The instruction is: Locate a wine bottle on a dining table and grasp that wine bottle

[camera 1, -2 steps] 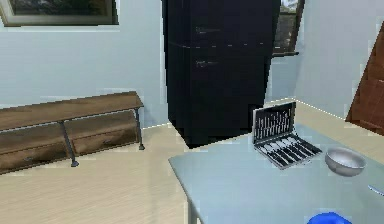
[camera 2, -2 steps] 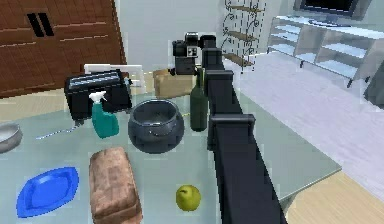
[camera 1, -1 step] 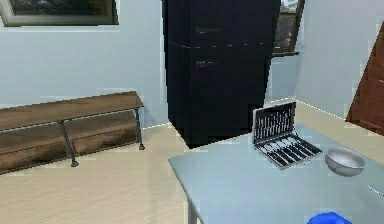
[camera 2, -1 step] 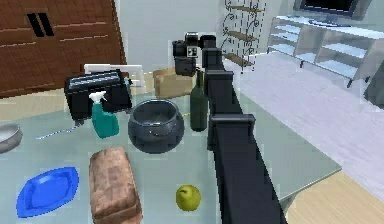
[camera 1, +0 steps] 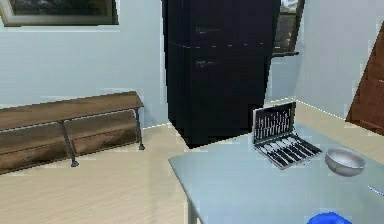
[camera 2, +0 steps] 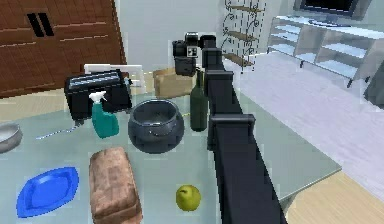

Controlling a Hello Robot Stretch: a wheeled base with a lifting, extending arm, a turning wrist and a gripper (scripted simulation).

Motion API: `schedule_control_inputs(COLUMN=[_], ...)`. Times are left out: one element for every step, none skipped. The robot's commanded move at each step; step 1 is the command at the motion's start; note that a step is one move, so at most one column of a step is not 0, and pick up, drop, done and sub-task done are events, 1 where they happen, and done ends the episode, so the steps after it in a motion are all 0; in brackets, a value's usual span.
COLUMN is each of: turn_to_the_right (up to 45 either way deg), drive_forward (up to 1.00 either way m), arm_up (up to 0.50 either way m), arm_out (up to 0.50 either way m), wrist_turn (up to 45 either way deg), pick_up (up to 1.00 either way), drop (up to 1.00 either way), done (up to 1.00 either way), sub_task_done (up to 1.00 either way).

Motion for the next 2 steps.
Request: schedule_control_inputs(turn_to_the_right=[0.0,0.0], drive_forward=[0.00,0.00], arm_up=[0.02,0.00], arm_out=[0.00,0.00], wrist_turn=[0.0,0.0], pick_up=[0.00,0.00], drop=[0.00,0.00], done=[0.00,1.00], sub_task_done=[0.00,0.00])
